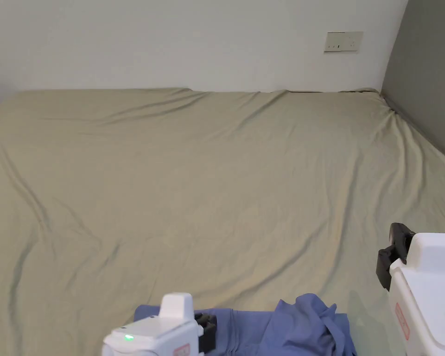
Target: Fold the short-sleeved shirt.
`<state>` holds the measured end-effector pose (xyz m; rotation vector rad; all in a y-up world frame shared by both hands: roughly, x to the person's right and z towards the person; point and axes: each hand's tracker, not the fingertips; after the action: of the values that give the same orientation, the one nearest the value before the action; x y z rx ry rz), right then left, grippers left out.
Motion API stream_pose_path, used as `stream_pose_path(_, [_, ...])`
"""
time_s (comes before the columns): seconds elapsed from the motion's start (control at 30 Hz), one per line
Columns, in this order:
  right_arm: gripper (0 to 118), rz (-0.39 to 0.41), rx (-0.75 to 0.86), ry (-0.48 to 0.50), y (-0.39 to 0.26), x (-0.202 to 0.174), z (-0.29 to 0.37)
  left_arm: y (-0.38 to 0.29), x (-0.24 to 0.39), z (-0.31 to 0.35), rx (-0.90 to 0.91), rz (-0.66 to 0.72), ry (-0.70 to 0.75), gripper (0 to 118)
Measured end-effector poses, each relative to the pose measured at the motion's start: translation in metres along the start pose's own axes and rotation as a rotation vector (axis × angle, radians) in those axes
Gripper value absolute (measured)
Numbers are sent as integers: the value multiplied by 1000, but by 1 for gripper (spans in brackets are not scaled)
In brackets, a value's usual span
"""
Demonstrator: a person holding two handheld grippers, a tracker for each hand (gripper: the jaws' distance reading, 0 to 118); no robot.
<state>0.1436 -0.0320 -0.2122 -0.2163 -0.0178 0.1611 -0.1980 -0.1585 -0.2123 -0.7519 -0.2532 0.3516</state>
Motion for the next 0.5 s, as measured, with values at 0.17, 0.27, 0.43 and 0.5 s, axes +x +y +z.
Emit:
stream_pose_path(0.17, [1, -1, -2, 15, 1, -10, -4, 32, -59, 41, 7, 175, -74, 2])
stream_pose_path(0.27, [1, 2, -2, 28, 2, -16, -4, 36, -101, 54, -27, 308, -37, 14])
stream_pose_path(0.43, [1, 15, -18, 47, -1, -25, -9, 18, -166, 37, -205, 417, -13, 118])
stream_pose_path(0.5, [1, 24, -24, 51, -2, -29, -11, 10, -181, 32, -186, 412, -13, 116])
